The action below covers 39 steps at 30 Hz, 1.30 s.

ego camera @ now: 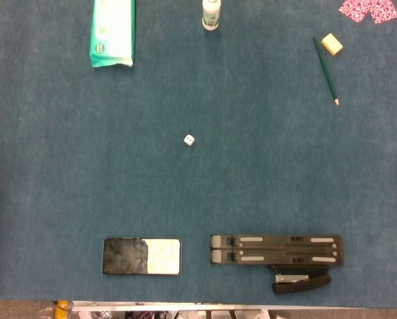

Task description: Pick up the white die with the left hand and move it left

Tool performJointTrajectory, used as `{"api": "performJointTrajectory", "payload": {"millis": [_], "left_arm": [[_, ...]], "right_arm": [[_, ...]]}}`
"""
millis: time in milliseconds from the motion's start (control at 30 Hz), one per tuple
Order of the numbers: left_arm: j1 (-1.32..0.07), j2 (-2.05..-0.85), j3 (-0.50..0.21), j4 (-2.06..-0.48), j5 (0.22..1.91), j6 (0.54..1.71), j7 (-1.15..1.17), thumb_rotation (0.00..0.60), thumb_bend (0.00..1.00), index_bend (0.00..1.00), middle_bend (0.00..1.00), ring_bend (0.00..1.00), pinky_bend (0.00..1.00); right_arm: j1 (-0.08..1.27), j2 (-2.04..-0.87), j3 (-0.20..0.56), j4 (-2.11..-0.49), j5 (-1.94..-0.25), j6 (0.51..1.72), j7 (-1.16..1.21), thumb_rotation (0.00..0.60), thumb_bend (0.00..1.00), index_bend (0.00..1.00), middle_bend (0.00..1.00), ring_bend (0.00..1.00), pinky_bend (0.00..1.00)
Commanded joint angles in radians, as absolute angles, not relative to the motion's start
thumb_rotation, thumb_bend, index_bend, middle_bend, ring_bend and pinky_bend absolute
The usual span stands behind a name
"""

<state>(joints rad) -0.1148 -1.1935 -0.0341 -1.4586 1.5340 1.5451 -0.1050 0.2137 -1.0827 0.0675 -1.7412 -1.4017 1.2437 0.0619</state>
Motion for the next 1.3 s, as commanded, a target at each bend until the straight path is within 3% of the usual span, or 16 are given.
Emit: {"api": "performJointTrajectory", "payload": {"millis": [33,533,800,1300], "left_arm": [[-0.116,-1.194,-0.036,-1.458,1.534,1.542,-0.105,0.600,0.36,0.52,0.43,0.21,0.35],[-0.135,-1.210,-0.046,-1.465,1.549,1.524,-0.108,0.600,0.36,0.52,0.42,0.21,0.35],[-0.173,-1.245,-0.041,-1.472,1.587,1.488,-0.114,0.600,0.34,0.52,0.35,0.21,0.37],[-0.307,-1.377,-0.042,-1.507,1.610,1.313,-0.085,0.600,0.29,0.50,0.27,0.20,0.37]], "right_arm": [[0.210,-1.082,0.065,-1.742,-1.404,1.250,0.062,0.600,0.00,0.40,0.31,0.27,0.30],[0.228,-1.080,0.075,-1.726,-1.396,1.227,0.084,0.600,0.00,0.40,0.31,0.27,0.31],[0.244,-1.063,0.076,-1.727,-1.414,1.218,0.067,0.600,0.00,0.40,0.31,0.27,0.31],[0.269,-1.050,0.114,-1.751,-1.385,1.231,0.010,0.600,0.00,0.40,0.31,0.26,0.31]]}}
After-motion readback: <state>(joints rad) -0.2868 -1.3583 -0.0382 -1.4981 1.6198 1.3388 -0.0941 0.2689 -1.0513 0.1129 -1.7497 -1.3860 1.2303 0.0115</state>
